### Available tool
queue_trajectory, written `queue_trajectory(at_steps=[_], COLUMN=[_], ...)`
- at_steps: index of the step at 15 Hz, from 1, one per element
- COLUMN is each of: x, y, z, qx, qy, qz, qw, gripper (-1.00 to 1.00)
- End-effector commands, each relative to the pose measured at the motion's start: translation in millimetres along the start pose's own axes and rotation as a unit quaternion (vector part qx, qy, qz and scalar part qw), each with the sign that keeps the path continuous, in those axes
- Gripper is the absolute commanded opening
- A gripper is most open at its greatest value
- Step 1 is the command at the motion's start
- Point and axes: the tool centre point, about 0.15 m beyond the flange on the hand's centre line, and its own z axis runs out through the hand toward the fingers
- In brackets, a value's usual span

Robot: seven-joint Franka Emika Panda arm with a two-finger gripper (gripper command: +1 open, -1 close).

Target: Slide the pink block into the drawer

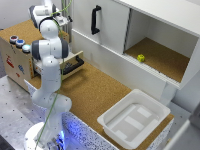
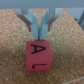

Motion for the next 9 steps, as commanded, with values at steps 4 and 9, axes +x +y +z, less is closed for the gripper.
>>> queue_trajectory(at_steps=[4, 9], x=[-27.1, -58.2], y=[8.8, 3.8], z=[-3.0, -5.5], qx=[0.007, 0.015], qy=[-0.066, -0.074], qz=[0.031, 0.054], qw=[0.997, 0.996], gripper=[-1.0, -1.0])
